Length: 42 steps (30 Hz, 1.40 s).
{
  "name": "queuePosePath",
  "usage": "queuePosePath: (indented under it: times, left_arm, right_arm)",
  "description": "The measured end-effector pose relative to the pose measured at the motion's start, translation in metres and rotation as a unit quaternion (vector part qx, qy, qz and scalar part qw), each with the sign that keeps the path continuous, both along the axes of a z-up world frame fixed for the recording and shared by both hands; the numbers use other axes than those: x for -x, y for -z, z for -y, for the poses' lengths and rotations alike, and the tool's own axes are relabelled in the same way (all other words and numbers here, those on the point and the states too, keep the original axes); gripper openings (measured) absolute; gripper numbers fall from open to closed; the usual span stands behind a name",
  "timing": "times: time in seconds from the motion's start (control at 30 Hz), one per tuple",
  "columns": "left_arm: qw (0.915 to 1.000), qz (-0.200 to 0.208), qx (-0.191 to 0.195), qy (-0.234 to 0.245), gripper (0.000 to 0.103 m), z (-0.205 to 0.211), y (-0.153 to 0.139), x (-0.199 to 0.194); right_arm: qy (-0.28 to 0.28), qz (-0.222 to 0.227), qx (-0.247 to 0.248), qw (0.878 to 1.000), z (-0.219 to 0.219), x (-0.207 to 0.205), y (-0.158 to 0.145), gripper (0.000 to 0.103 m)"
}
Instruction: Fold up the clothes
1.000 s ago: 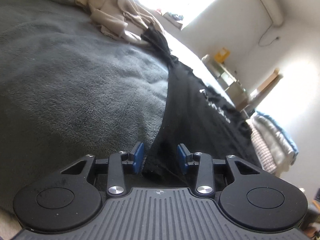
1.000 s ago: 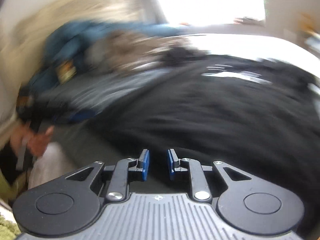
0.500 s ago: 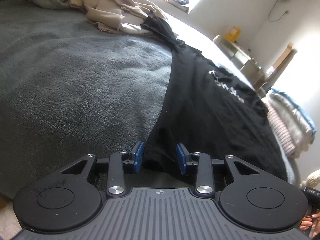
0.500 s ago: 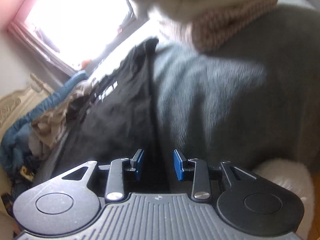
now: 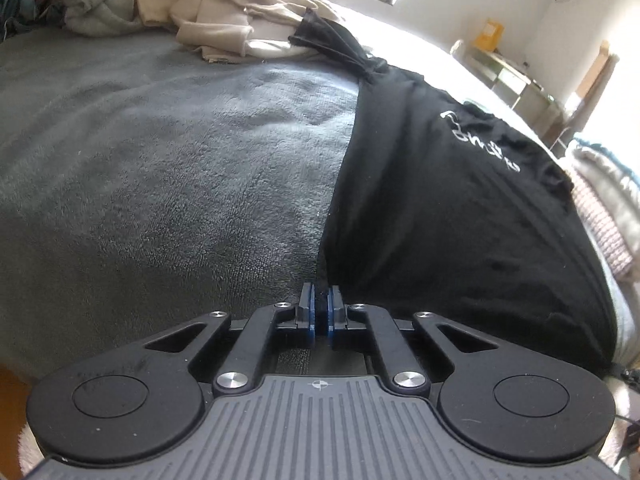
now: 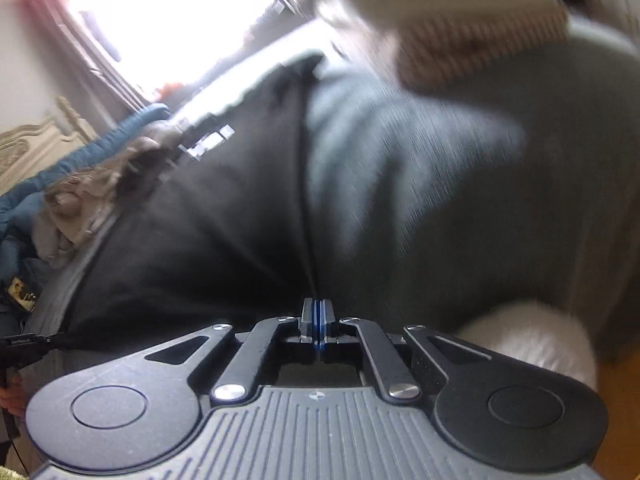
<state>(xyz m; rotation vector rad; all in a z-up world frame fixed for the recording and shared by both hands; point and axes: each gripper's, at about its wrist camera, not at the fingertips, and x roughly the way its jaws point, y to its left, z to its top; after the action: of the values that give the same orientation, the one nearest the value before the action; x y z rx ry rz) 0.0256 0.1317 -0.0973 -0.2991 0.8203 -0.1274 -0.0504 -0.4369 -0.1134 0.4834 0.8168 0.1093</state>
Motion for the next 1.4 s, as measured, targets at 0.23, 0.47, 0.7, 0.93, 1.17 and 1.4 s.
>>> queuePosePath:
  times: [0.23, 0.47, 0.7, 0.93, 1.17, 1.4]
  left_arm:
    - [1.0, 0.003, -0.001, 0.007, 0.025, -0.01, -0.006, 0.011]
    - [0.9987, 0.049, -0.012, -0.006, 0.03, -0.016, -0.04, 0.005]
    - [0.994, 0.081, 0.03, 0.068, 0.034, 0.039, -0.052, -0.08]
    - [0.9911, 0.076, 0.043, 0.101, 0.034, 0.103, -0.04, -0.187]
    - [0.9912, 0.079, 0.046, 0.096, 0.034, 0.126, -0.005, -0.238]
    - [0.9847, 0.106, 0.093, 0.103, 0.034, 0.11, 0.021, -0.24]
  right_arm:
    - [0.026, 0.014, 0.061, 0.998, 0.008, 0.014, -0.018, 0.003]
    - [-0.016, 0.117, 0.127, 0.985, -0.021, -0.012, -0.067, 0.003]
    - [-0.08, 0.173, 0.093, 0.977, -0.069, -0.116, -0.084, 0.004]
    - [-0.14, 0.154, 0.13, 0.969, -0.124, -0.242, -0.092, 0.011]
    - [-0.105, 0.112, 0.217, 0.964, -0.137, -0.371, -0.086, 0.021]
    - [-0.002, 0.061, 0.213, 0.975, -0.092, -0.369, -0.079, 0.053]
